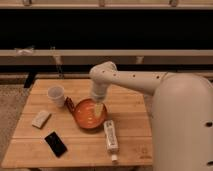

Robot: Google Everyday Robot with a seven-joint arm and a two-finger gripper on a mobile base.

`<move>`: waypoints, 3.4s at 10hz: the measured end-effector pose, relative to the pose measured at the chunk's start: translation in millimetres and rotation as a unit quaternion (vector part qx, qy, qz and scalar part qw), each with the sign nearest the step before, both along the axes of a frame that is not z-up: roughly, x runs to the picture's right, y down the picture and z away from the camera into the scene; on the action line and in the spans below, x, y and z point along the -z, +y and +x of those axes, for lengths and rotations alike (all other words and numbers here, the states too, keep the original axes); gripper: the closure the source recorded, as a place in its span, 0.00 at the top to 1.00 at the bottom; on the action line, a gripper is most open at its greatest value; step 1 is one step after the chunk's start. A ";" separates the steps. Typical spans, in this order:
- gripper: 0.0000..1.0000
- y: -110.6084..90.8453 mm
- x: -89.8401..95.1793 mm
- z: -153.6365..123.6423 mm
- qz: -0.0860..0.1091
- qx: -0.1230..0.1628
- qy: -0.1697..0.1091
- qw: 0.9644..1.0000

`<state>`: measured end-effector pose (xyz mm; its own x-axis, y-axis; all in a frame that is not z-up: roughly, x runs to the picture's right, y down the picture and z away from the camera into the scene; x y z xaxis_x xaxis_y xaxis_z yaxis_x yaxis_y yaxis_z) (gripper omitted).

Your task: Place the ceramic cup in the ceramic bowl

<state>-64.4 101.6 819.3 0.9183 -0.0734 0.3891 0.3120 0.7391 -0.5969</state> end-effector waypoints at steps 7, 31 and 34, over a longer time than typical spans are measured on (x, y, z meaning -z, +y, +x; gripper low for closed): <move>0.80 0.0 0.0 0.0 0.000 0.000 0.000 1.000; 0.80 -55.0 23.2 -102.1 0.059 0.117 -0.094 0.987; 0.80 -48.8 41.9 -141.3 0.067 0.168 -0.125 0.976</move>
